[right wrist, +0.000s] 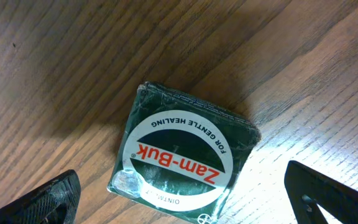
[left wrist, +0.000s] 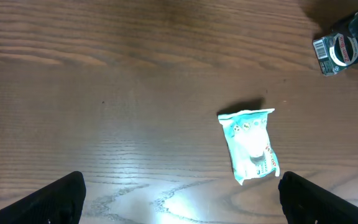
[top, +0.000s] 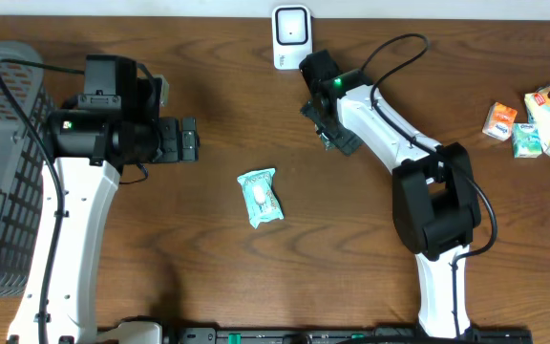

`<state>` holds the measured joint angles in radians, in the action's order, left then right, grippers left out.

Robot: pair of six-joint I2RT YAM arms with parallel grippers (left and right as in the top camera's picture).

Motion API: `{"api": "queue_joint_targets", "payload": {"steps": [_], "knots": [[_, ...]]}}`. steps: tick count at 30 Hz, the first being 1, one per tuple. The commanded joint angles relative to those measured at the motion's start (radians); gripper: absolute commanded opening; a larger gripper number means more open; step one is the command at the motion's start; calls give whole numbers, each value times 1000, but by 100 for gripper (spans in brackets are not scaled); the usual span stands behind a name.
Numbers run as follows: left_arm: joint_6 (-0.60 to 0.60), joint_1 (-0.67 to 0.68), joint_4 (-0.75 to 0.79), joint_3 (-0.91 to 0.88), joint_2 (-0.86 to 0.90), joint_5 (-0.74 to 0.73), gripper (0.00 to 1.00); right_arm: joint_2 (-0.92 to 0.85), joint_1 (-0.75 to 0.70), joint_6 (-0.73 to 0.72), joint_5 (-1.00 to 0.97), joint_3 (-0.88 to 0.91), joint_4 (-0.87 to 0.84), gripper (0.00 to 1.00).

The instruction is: Scan the item barcode

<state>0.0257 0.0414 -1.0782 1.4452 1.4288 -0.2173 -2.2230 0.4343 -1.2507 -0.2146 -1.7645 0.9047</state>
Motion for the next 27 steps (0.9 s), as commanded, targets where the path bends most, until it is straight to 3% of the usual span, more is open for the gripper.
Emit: {"api": "queue_joint_targets", "payload": {"steps": [1, 10, 13, 15, 27], "knots": [[-2, 3, -6, -4, 2, 9, 98, -53, -1, -60, -19, -6, 0, 99], [-2, 3, -6, -4, 2, 9, 98, -96, -23, -79, -16, -6, 7, 98], [-2, 3, -6, -4, 2, 9, 98, -94, -23, -51, -11, -6, 26, 82], [-2, 3, -6, -4, 2, 9, 98, -94, -23, -25, -11, -6, 46, 77], [-2, 3, -6, -4, 2, 9, 98, -87, -23, 175, 27, -8, 78, 73]]}}
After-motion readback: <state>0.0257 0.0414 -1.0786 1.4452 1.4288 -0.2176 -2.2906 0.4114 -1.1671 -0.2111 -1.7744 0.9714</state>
